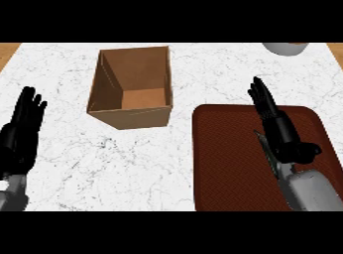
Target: Pick the eggplant from the tray and place it in the cardboard box
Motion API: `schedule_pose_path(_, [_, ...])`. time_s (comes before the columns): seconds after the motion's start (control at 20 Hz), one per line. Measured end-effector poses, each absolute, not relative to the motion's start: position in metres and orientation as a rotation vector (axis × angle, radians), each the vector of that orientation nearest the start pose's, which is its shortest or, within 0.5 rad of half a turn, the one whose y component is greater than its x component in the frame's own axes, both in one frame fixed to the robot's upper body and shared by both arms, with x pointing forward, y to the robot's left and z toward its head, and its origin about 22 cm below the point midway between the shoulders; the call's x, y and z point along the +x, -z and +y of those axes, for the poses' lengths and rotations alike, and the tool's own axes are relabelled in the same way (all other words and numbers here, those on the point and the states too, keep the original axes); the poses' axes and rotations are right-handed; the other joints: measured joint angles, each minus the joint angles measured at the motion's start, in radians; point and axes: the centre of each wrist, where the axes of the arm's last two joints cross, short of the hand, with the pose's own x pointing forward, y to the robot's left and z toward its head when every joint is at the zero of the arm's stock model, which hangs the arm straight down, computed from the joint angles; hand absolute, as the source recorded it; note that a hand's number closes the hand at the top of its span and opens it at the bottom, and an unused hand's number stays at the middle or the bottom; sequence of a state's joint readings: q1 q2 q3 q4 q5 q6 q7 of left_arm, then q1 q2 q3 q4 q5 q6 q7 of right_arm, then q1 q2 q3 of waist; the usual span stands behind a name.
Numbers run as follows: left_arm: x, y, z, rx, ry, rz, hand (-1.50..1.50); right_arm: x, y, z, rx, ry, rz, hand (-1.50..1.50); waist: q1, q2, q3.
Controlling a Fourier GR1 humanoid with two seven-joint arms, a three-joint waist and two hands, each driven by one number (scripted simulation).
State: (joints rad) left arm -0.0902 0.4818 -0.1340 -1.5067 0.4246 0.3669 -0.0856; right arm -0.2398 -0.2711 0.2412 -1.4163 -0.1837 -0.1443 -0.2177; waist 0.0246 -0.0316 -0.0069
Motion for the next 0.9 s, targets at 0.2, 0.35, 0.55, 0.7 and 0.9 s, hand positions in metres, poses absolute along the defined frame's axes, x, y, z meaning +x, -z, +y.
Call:
schedule_pose_path(0.2, [0.258, -0.040, 0.326, 0.389, -0.039, -1.592, 0.00, 0.294, -0.023, -0.245, 0.172, -0.273, -1.695, -1.50, -0.010, 0.024, 0.006])
schedule_pose_path(0.35, [0.254, -0.034, 0.343, 0.501, 0.056, -1.535, 0.00, 0.298, -0.031, -0.264, 0.231, -0.445, -1.620, -1.50, -0.002, 0.032, 0.005])
schedule_pose_path(0.55, [0.249, -0.028, 0.357, 0.580, 0.141, -1.458, 0.00, 0.292, -0.031, -0.307, 0.161, -0.820, -1.526, -1.50, -0.006, 0.042, 0.008])
schedule_pose_path(0.7, [0.251, -0.027, 0.362, 0.613, 0.170, -1.420, 0.00, 0.282, -0.010, -0.346, 0.290, -0.741, -1.488, -1.50, -0.011, 0.046, 0.010])
schedule_pose_path(0.9, [0.254, -0.020, 0.358, 0.622, 0.195, -1.402, 0.00, 0.282, -0.002, -0.390, 0.372, -0.670, -1.505, -1.50, -0.005, 0.048, 0.012])
